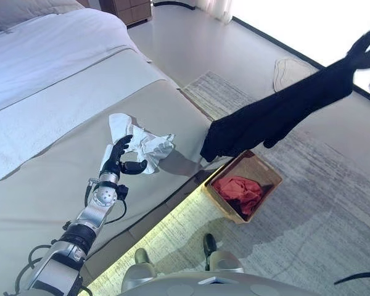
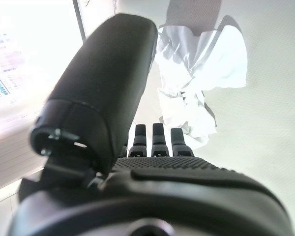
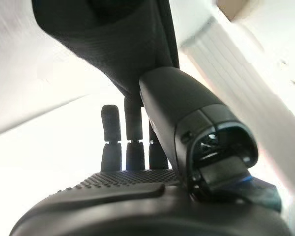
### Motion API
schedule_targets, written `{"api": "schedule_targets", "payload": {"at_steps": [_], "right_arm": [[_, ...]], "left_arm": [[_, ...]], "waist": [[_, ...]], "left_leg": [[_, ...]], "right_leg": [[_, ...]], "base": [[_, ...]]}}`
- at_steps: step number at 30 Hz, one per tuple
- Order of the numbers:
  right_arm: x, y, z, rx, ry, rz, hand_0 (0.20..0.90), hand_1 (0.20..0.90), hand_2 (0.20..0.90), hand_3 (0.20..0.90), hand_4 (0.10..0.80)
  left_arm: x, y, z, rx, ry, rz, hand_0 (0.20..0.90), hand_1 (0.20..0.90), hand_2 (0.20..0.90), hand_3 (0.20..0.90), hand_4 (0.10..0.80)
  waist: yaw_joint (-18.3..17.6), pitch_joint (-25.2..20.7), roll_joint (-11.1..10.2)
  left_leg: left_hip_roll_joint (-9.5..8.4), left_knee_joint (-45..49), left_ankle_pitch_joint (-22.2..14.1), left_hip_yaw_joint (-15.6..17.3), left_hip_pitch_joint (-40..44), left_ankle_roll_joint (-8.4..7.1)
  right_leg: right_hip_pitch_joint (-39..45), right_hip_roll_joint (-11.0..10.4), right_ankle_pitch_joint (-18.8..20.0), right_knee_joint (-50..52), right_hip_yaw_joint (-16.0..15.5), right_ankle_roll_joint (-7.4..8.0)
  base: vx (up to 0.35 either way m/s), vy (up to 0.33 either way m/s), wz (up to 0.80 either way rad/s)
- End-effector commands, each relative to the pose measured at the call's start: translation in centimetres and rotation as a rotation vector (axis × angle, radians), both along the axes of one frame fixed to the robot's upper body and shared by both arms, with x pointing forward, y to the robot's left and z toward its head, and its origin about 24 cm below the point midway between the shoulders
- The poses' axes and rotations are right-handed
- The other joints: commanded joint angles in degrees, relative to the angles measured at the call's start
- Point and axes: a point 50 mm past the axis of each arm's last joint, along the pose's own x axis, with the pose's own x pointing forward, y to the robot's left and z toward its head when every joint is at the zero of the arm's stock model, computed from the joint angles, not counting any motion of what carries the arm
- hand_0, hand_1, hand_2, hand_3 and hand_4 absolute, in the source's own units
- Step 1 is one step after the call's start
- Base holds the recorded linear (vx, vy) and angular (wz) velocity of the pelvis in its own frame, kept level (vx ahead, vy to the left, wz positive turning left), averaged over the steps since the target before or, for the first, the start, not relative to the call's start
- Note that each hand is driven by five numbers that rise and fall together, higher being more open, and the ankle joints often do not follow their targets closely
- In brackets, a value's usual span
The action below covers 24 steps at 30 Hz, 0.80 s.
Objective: Pick up the clothes from the bed and place them into the basket
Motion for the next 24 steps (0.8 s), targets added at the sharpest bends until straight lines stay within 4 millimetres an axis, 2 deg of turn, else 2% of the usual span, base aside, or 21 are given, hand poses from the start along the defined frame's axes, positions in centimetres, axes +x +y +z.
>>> {"api": "schedule_targets", "payload": {"at_steps": [1,15,20,24], "right_arm": [[-0.4,0.8,3.5,-0.104,-0.182,0.016,0.300,0.300,0.300,0.200,0.100],[0.3,2.2,-5.5,0.028,-0.017,0.046,0.300,0.300,0.300,0.200,0.100],[0.8,2.9,-8.2,0.047,0.054,0.035,0.300,0.300,0.300,0.200,0.100],[0.9,2.6,-10.7,0.021,0.125,-0.015,0.300,0.300,0.300,0.200,0.100]], "left_arm": [[1.8,0.1,3.5,0.044,-0.177,-0.012,0.900,0.900,0.900,0.900,0.800],[1.3,-0.4,3.4,0.034,-0.191,-0.017,0.900,0.900,0.900,0.900,0.800],[1.7,-1.1,3.7,0.028,-0.197,-0.033,0.900,0.900,0.900,0.900,0.800],[2.0,-1.9,3.9,0.022,-0.201,-0.058,0.900,0.900,0.900,0.900,0.800]], "waist": [[-0.3,-7.2,0.4],[0.7,-5.7,1.5],[1.4,-5.3,2.1],[2.3,-4.9,2.8]], "left_leg": [[3.66,0.1,-4.7,-0.5,0.8,-2.27],[3.73,0.1,-4.6,-0.9,0.7,-2.22],[3.74,0.1,-4.6,-1.2,0.6,-2.23],[3.65,0.1,-4.6,-1.7,0.5,-2.07]], "right_leg": [[-1.0,-3.0,-0.7,2.8,-0.8,2.42],[-0.8,-3.1,-0.7,2.5,-1.6,2.06],[-0.8,-3.3,-0.7,2.6,-1.9,2.05],[-0.7,-3.5,-0.7,2.4,-2.2,1.99]], "base": [[0.000,0.000,0.00],[-0.002,0.000,-0.01],[0.000,0.000,0.00],[-0.005,-0.004,0.01]]}}
